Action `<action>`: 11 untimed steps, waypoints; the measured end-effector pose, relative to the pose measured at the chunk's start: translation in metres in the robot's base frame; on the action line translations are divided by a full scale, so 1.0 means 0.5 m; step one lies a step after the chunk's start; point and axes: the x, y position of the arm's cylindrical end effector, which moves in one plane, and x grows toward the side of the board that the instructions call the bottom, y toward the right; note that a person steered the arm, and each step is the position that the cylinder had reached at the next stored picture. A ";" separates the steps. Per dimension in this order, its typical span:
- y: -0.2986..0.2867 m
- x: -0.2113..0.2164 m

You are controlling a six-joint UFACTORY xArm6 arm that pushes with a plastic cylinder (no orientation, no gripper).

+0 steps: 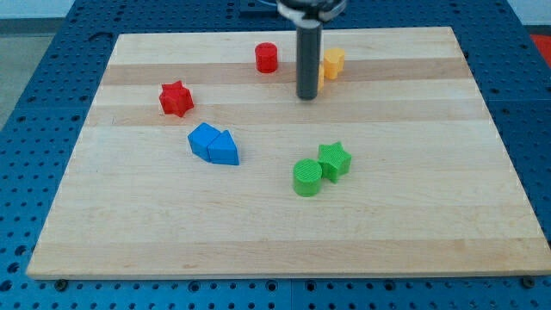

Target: Nudge the red circle down a bit

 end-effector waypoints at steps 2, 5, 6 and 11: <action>-0.136 0.004; -0.245 -0.055; -0.437 -0.066; -0.113 -0.277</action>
